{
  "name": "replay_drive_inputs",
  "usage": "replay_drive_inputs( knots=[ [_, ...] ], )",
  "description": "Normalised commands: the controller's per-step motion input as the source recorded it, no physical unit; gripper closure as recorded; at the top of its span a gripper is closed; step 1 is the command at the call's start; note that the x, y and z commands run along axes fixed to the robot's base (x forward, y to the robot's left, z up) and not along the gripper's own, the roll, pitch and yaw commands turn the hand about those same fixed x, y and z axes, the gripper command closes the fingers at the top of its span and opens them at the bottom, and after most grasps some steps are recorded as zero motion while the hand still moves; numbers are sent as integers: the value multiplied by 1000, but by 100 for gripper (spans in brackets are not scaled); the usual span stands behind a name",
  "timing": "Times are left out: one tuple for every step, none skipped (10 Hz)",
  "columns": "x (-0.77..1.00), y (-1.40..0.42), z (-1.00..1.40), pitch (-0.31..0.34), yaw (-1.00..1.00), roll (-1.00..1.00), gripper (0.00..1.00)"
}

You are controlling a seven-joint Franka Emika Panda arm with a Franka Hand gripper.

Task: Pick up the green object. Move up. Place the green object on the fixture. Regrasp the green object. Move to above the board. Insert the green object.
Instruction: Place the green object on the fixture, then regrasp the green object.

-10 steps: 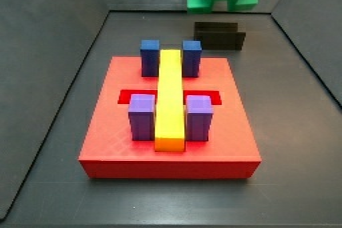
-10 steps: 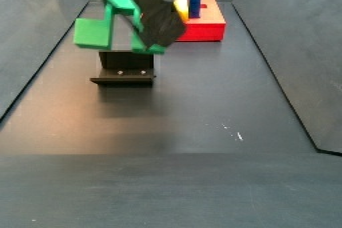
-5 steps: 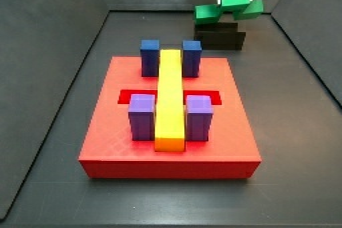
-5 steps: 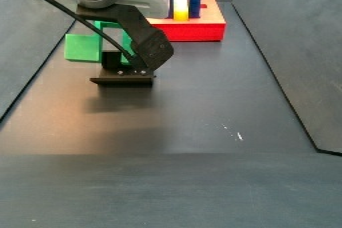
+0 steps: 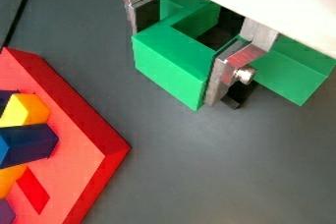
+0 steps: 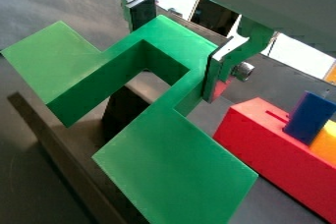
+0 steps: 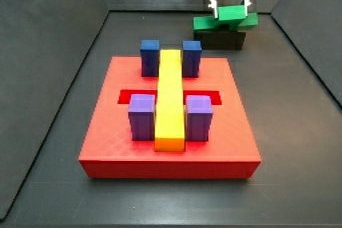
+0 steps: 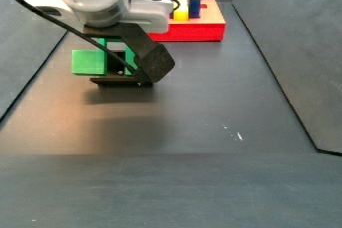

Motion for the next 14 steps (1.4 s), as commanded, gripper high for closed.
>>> replay_drive_inputs(
  knots=[
    [-220, -20, -111, 103, -306, 223, 100],
    [0, 0, 0, 0, 0, 54, 100],
    [0, 0, 0, -14, 0, 0, 100],
    [0, 0, 0, 0, 0, 17, 100],
    [0, 0, 0, 0, 0, 0, 0],
    [0, -154, 0, 0, 0, 240, 0],
    [0, -91, 120, 0, -26, 103, 0],
    [17, -6, 3, 40, 0, 54, 0],
    [0, -29, 0, 0, 0, 57, 0],
    [0, -63, 123, 0, 0, 80, 0],
    [46, 0, 734, 0, 0, 231, 0],
    [-17, -3, 797, 0, 0, 514, 0],
    [-180, -86, 669, 0, 0, 714, 0],
    [-151, -117, 494, 54, 0, 1000, 0]
  ],
)
